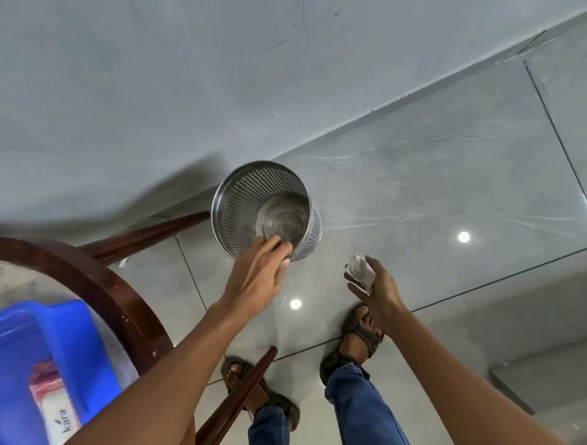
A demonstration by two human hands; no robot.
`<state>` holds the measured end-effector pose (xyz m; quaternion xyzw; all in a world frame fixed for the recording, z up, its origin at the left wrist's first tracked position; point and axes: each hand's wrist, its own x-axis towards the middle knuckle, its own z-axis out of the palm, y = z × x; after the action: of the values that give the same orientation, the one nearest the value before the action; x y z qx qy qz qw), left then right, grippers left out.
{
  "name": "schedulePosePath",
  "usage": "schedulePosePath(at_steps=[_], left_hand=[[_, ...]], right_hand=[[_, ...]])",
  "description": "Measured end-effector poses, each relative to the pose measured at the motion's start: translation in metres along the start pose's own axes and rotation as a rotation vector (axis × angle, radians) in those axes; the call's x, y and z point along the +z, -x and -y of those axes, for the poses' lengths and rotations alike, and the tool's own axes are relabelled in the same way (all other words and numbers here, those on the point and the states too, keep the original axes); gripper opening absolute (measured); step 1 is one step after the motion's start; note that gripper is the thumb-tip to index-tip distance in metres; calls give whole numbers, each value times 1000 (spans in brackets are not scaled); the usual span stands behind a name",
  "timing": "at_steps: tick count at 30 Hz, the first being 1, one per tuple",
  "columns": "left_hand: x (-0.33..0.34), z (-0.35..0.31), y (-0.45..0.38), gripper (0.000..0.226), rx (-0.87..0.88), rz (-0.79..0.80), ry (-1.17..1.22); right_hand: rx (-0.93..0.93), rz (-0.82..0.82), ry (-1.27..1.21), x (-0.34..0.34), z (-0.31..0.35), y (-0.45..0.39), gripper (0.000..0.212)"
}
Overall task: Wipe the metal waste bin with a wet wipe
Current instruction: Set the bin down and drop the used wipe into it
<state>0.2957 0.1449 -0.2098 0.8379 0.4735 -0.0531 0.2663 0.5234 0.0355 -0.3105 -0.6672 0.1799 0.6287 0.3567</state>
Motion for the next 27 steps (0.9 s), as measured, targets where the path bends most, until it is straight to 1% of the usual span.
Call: schedulePosePath(at_steps=[5, 12, 17, 19, 22, 24, 27], left_hand=[[27, 10, -6, 14, 2, 24, -82], [51, 13, 6, 19, -9, 56, -115], [57, 18, 11, 12, -21, 61, -88], [51, 18, 11, 9, -40, 71, -29], [35, 12, 12, 22, -133, 31, 96], [16, 4, 13, 25, -258, -51, 251], [-17, -9, 13, 26, -547, -155, 637]], right_hand=[[-113, 57, 66, -10, 8, 0, 37], [-182, 69, 158, -27, 12, 1, 37], [-201, 51, 179, -35, 12, 4, 36], [-212, 32, 158, -34, 13, 11, 39], [-237, 39, 125, -25, 18, 28, 42], [-252, 81, 119, -13, 22, 45, 40], [-252, 161, 86, 15, 28, 75, 41]])
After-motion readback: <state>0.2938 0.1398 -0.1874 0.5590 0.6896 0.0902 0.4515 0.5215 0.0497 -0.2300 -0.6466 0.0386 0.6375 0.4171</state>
